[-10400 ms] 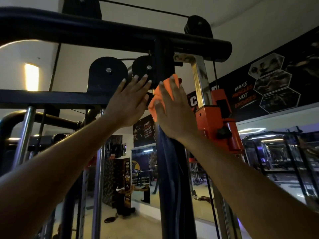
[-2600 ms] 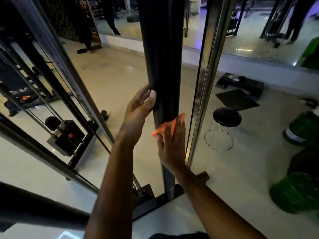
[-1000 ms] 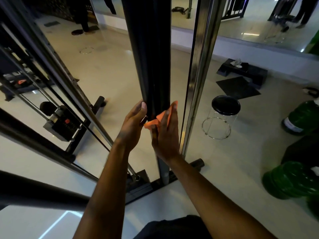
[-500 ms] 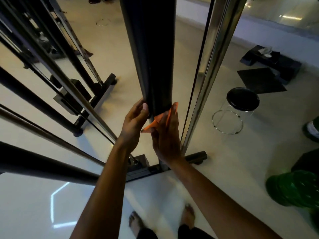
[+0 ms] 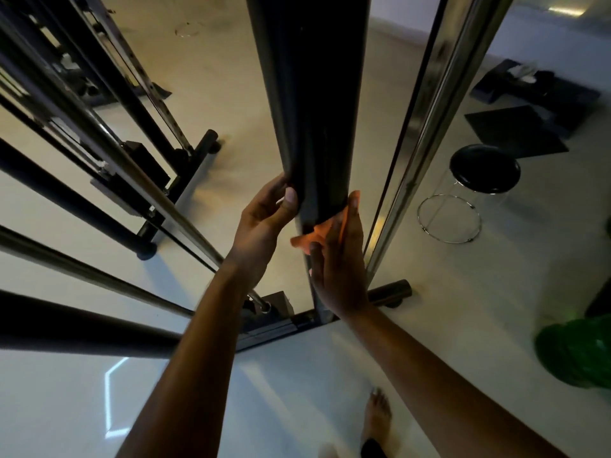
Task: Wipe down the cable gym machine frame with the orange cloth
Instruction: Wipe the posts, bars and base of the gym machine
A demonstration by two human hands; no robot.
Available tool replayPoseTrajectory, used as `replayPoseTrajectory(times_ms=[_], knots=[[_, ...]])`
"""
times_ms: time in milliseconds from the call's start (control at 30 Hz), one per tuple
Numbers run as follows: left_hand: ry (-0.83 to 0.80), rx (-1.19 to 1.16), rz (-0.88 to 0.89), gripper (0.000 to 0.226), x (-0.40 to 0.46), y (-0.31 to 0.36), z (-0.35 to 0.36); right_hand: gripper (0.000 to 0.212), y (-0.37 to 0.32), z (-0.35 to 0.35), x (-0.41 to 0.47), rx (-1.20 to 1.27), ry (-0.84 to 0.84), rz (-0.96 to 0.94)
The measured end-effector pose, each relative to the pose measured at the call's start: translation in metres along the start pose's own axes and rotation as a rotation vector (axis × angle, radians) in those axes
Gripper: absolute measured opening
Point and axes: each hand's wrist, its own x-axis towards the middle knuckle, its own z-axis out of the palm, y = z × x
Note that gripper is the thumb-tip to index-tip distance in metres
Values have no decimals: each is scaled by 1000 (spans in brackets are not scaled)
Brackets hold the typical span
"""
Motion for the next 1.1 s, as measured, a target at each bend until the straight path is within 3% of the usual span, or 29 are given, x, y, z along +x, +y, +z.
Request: replayPoseTrajectory(times_ms=[167, 300, 467, 667, 867, 967, 1100], knots=[[-72, 47, 79, 63, 9, -28, -9, 85, 2, 15, 7, -55, 162, -16], [-69, 52, 106, 56, 9, -59, -4, 87, 43, 40, -46, -160, 38, -32], [-1, -26, 51, 49, 9, -85, -2, 71, 59, 41, -61, -84, -35, -91], [10, -49, 109, 62, 20, -107, 7, 68, 42, 39, -22, -84, 183, -139], [62, -25, 295, 56, 23, -140, 14, 73, 117, 79, -119, -142, 29, -215], [55, -14, 356, 54, 24, -148, 17, 72, 106, 75, -100, -65, 122, -261], [46, 33, 385, 74, 35, -163, 10, 70, 86, 69, -66, -73, 267, -291]])
